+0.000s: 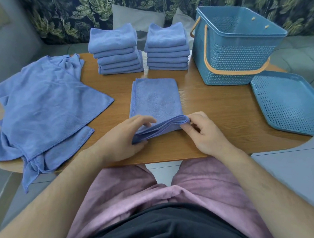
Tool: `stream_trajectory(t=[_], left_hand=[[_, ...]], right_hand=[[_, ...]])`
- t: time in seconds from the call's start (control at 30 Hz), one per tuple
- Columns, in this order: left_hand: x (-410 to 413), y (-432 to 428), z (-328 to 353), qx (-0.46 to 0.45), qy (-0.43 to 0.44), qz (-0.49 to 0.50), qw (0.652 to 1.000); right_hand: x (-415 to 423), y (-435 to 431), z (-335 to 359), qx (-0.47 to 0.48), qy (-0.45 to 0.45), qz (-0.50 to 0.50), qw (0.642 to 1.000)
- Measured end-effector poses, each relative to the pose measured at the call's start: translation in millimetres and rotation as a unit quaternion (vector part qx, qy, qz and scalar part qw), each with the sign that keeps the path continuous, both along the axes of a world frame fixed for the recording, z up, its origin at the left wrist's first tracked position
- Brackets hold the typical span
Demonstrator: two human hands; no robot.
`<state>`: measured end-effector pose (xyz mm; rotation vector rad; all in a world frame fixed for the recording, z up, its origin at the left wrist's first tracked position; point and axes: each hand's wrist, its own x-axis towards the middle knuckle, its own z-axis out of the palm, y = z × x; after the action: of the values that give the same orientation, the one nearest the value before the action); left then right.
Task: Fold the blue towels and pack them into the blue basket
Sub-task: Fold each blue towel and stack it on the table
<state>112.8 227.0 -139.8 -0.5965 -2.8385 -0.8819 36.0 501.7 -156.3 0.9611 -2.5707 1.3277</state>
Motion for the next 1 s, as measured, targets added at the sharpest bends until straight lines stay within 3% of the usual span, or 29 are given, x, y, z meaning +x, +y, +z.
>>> stream_trajectory(t=[0.13, 0.23, 0.37, 0.47, 0.6, 0.8, 1.0], left_hand=[[-3, -5, -1, 0.070, 0.004, 0.058, 0.996], [-2, -6, -2, 0.186, -0.031, 0.080, 0.979], [2, 0, 6, 0.410, -0.098, 0.072, 0.904], [4, 6, 19, 0.476, -0.077, 0.065, 0.874], [6, 9, 25, 0.487, -0.061, 0.106, 0.865], [-7, 3, 9, 0.363, -0.010, 0.218, 0.906], [-1, -10, 4, 0.289, -0.108, 0.126, 0.943]], right_hand=[[-4, 6, 0, -0.008, -0.060, -0.040, 0.997], [-3, 9, 8, -0.038, -0.102, -0.025, 0.994], [6, 8, 27, -0.135, -0.132, 0.022, 0.982], [9, 7, 33, -0.140, -0.099, 0.023, 0.985], [15, 3, 36, -0.148, -0.079, 0.048, 0.985], [13, 2, 27, -0.080, -0.145, 0.045, 0.985], [11, -4, 24, -0.081, -0.171, -0.017, 0.982]])
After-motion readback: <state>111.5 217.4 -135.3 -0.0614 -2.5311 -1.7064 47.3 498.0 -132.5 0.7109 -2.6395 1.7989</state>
